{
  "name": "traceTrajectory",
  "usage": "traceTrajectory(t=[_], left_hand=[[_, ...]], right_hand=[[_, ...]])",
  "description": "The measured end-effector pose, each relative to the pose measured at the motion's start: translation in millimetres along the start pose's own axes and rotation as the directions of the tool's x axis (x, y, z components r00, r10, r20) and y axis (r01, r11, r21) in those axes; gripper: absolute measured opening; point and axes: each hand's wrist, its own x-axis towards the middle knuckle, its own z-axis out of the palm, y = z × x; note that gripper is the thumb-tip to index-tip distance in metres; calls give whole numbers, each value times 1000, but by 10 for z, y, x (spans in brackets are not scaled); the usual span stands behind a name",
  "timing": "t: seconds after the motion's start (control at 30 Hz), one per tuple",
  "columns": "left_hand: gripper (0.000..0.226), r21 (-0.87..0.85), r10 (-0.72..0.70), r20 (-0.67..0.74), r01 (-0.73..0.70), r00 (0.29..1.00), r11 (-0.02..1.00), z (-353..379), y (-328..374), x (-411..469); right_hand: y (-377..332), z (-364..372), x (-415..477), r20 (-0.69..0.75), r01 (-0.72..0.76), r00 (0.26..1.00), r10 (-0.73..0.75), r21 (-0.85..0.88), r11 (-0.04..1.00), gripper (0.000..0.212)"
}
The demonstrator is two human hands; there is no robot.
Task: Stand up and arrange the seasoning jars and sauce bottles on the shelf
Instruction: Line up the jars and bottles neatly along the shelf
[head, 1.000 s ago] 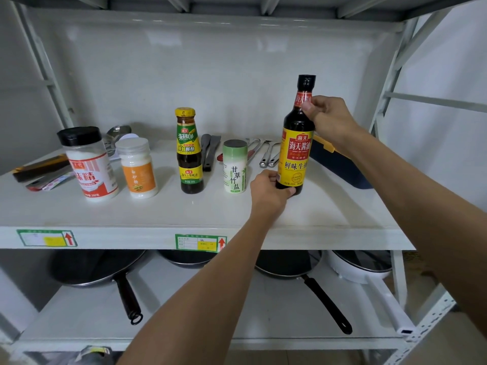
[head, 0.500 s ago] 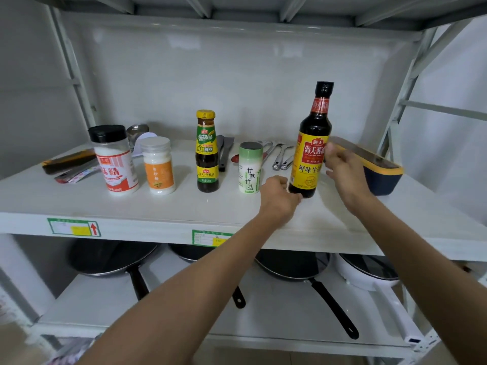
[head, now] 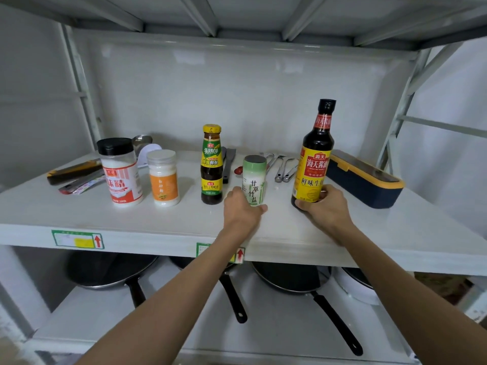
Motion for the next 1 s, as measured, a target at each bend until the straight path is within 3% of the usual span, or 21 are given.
traceTrajectory(t=[0.2,0.43,0.77,0.9,1.0], left_hand=[[47,-81,-11,-18,10,1000,997,-6,-72,60],[46,-30,-28,-11,28,1000,999,10,-40,64],[47,4,-30,-3,30,1000,1000,17,0,38],[49,9,-43,26,43,999,999,-5,11,69],[47,-41,-74,53,77,996,996,-31,2,153]], right_hand=[[63,-202,-58,4,33,999,-33,-90,995,66],[167,-587,-340,-14,24,1000,-26,-172,985,61],[261,-651,-607,-44,-1,999,-1,-61,998,66],[247,-713,-601,62,-10,998,15,-78,997,81],[276,-742,-599,69,7,998,0,-102,995,71]])
